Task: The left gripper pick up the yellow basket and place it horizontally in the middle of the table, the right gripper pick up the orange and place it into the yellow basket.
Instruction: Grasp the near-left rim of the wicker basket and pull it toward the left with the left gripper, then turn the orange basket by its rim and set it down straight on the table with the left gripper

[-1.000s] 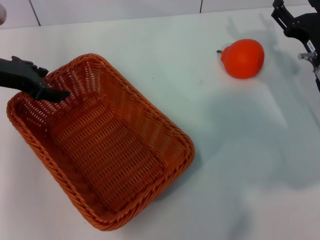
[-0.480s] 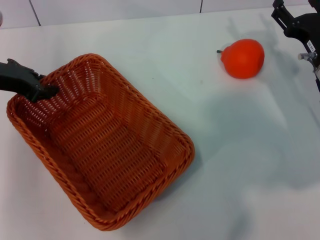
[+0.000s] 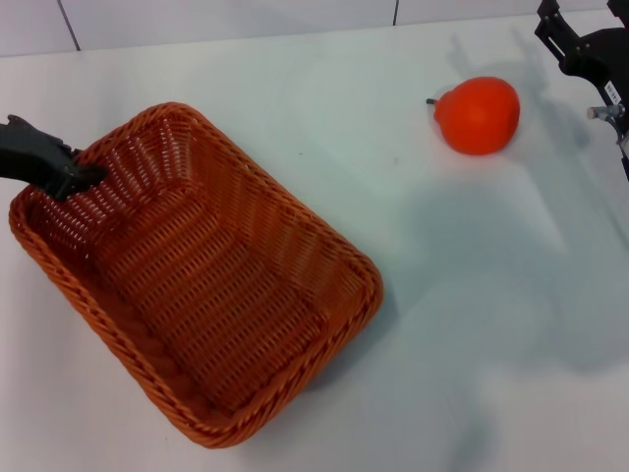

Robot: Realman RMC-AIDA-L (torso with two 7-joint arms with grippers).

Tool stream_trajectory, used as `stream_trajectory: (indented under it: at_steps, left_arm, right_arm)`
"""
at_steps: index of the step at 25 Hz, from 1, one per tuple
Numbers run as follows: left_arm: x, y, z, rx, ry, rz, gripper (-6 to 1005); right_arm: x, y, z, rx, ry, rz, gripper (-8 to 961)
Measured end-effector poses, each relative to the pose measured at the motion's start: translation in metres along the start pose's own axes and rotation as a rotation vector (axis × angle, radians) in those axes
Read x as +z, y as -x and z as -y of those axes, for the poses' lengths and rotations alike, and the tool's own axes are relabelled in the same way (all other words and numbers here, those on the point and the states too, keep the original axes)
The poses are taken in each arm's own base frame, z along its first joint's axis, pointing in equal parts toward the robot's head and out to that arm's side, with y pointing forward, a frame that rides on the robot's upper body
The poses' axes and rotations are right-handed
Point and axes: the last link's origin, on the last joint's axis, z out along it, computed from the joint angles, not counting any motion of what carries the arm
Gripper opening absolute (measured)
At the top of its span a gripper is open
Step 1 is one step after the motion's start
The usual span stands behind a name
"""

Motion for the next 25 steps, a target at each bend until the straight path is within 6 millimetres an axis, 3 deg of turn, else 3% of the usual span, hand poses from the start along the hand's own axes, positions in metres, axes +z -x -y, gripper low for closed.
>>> stream_trajectory:
  at_steps: [13,25]
  left_arm:
    - [-0.014,0.005,0.009,-0.276,0.029,0.032,190]
    - [-0.026,0.029,0.021,-0.595,0.101,-0.029,174]
  right_arm:
    - [0.002,-0.001,0.002,0.001,-0.006,-0.003,917]
    - [0.005,0.000,0.002,-0.001,-0.004,0.014,914]
